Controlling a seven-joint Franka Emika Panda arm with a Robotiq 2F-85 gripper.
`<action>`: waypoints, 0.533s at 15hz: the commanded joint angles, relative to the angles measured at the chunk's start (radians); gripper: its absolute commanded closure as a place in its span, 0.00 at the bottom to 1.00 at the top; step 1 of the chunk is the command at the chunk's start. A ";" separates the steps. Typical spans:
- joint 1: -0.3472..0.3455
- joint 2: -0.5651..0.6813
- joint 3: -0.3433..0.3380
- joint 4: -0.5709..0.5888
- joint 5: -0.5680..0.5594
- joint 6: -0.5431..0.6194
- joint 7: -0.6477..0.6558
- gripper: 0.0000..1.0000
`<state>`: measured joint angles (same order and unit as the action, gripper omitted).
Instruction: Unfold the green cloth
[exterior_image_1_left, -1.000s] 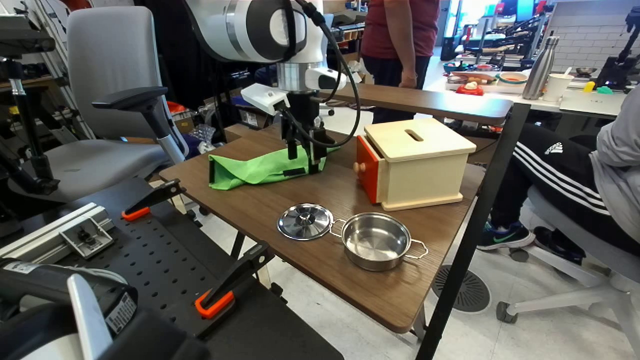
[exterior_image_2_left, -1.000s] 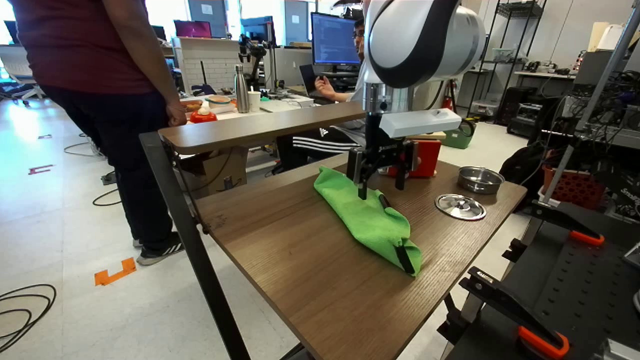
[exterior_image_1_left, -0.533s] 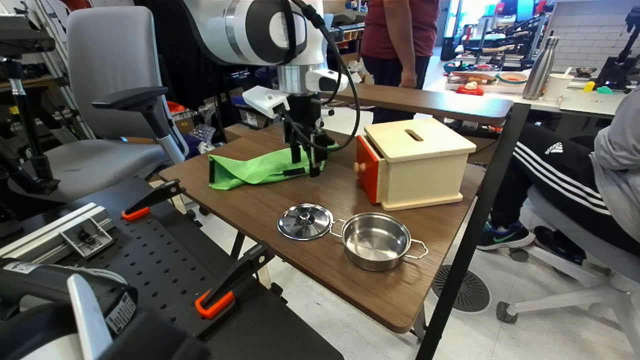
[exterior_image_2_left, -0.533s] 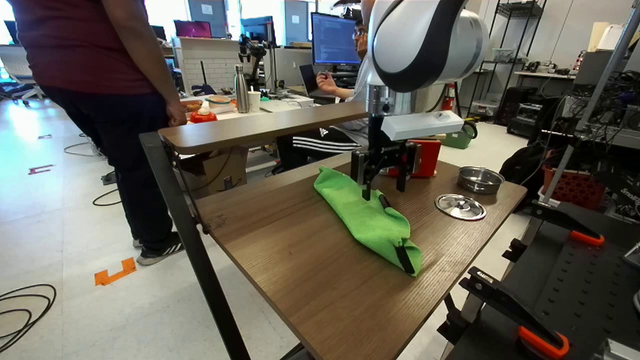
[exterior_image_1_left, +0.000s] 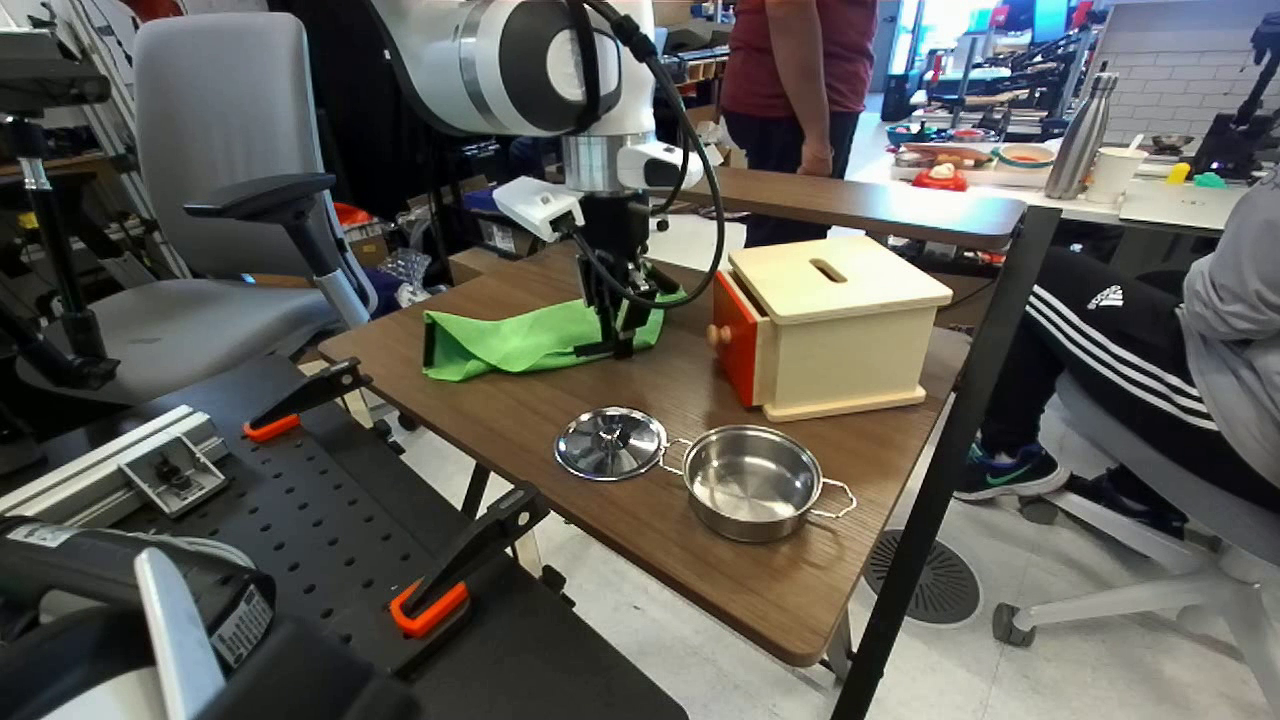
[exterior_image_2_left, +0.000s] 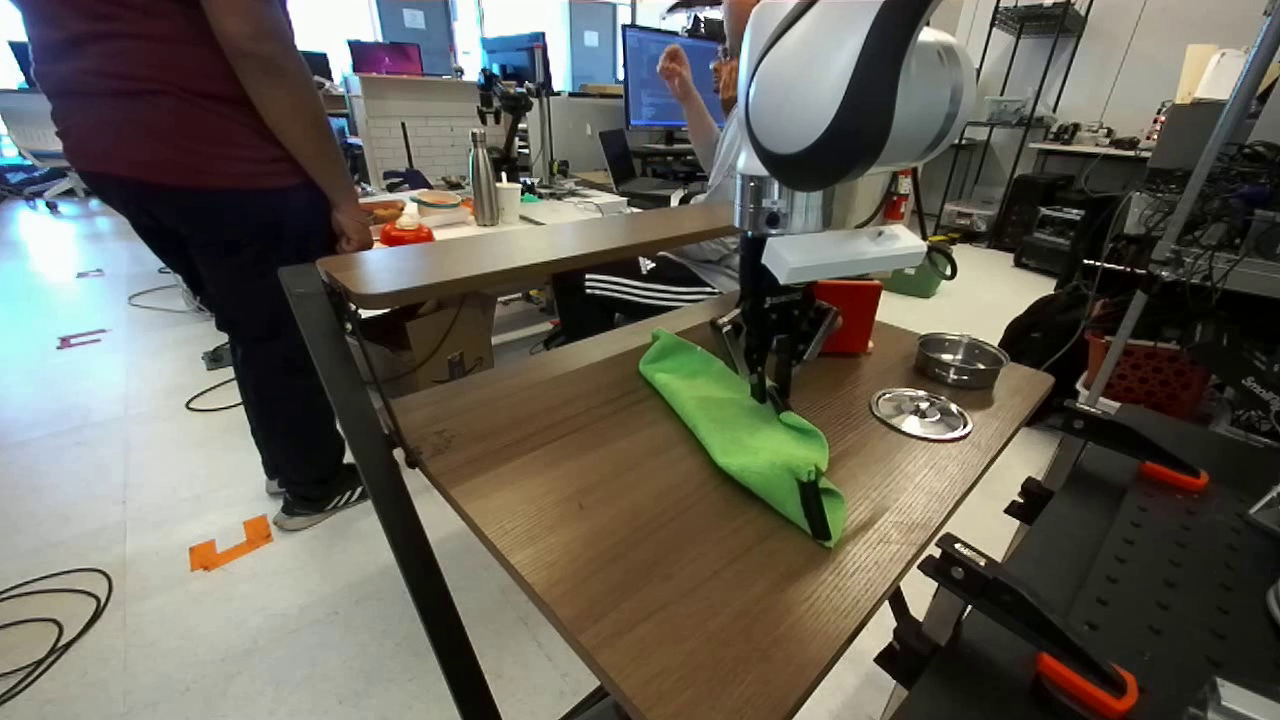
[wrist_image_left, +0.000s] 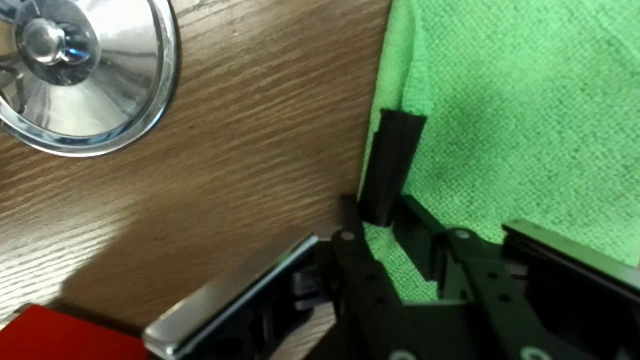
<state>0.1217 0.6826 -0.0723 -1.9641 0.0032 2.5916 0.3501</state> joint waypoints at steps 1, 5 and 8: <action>0.050 0.006 -0.044 -0.006 -0.021 0.042 0.059 1.00; 0.121 -0.022 -0.084 -0.041 -0.070 0.059 0.116 0.99; 0.197 -0.048 -0.119 -0.071 -0.131 0.070 0.168 0.99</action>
<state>0.2399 0.6792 -0.1447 -1.9786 -0.0702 2.6217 0.4579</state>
